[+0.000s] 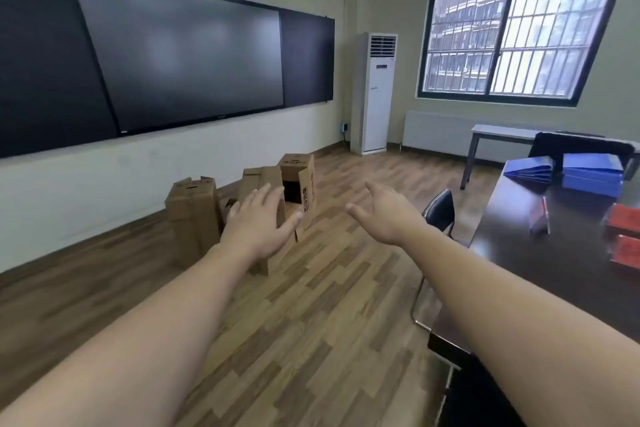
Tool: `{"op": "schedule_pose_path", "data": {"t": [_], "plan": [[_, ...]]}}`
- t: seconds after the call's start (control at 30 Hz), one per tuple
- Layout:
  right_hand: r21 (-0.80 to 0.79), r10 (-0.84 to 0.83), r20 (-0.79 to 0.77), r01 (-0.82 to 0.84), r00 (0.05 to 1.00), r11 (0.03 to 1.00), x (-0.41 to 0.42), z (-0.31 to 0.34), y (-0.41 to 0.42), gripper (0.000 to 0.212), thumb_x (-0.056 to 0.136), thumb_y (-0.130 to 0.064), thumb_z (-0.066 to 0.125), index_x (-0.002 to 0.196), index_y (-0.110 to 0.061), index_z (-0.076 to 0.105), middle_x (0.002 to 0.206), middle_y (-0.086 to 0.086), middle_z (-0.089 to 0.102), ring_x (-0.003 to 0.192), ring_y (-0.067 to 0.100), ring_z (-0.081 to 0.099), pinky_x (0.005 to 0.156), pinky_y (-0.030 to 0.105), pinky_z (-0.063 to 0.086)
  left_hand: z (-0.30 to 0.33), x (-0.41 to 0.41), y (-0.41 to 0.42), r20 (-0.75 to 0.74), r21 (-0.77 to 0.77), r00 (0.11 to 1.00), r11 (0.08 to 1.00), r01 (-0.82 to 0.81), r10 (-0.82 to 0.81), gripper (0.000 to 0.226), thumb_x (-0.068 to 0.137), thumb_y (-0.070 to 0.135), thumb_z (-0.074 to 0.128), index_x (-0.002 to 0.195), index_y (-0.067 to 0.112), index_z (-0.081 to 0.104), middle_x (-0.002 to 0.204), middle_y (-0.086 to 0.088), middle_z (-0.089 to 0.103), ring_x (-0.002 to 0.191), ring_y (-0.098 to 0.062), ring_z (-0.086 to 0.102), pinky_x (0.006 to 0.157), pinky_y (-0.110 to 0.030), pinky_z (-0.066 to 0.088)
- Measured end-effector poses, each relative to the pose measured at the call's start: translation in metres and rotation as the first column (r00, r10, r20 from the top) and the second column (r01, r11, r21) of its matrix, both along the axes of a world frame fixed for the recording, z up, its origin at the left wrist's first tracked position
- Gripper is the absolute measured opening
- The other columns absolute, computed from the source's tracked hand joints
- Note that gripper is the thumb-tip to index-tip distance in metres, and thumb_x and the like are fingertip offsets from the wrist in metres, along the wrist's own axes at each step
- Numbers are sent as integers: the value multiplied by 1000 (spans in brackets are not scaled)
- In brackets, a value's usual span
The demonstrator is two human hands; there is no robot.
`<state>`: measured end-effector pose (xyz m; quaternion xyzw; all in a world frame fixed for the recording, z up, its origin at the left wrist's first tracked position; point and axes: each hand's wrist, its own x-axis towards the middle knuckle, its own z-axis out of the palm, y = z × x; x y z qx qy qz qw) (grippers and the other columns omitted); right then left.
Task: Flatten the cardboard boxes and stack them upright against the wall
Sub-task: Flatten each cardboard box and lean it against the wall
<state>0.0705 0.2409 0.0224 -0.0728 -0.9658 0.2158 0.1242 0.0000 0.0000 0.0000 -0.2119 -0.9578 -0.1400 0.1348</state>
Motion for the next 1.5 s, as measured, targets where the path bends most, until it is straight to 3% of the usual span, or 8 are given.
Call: {"op": "schedule_pose_path", "data": {"t": [0.33, 0.63, 0.77, 1.5], "plan": [[-57, -44, 193, 56, 980, 997, -194, -61, -8, 80, 105, -56, 50, 167, -15, 21, 166, 17, 37, 151, 36, 38, 118, 47, 39, -69, -195, -22, 183, -12, 983, 999, -34, 36, 80, 100, 72, 29, 165, 26, 23, 173, -2, 20, 160, -24, 18, 127, -52, 20], [-79, -35, 234, 55, 972, 995, -388, -72, -7, 80, 104, -57, 50, 166, -14, 25, 166, 13, 40, 151, 33, 39, 118, 43, 39, -91, -381, -20, 246, 12, 968, 999, -53, 48, 78, 101, 70, 32, 164, 25, 26, 172, -3, 24, 158, -23, 22, 125, -52, 24], [-123, -22, 276, 58, 961, 991, -483, -99, 8, 82, 102, -61, 49, 166, -16, 25, 154, 17, 54, 144, 35, 48, 112, 46, 45, -114, -470, -8, 281, 20, 957, 997, -78, 69, 76, 101, 67, 35, 164, 25, 26, 172, -2, 25, 158, -23, 23, 124, -53, 26], [-317, 76, 411, 64, 909, 946, -983, -183, 98, 78, 103, -58, 52, 165, -16, 31, 164, 11, 45, 147, 33, 47, 119, 51, 42, -168, -929, 101, 406, -5, 900, 986, -169, 157, 77, 102, 67, 36, 165, 26, 22, 173, -2, 20, 159, -25, 22, 125, -55, 26]]}}
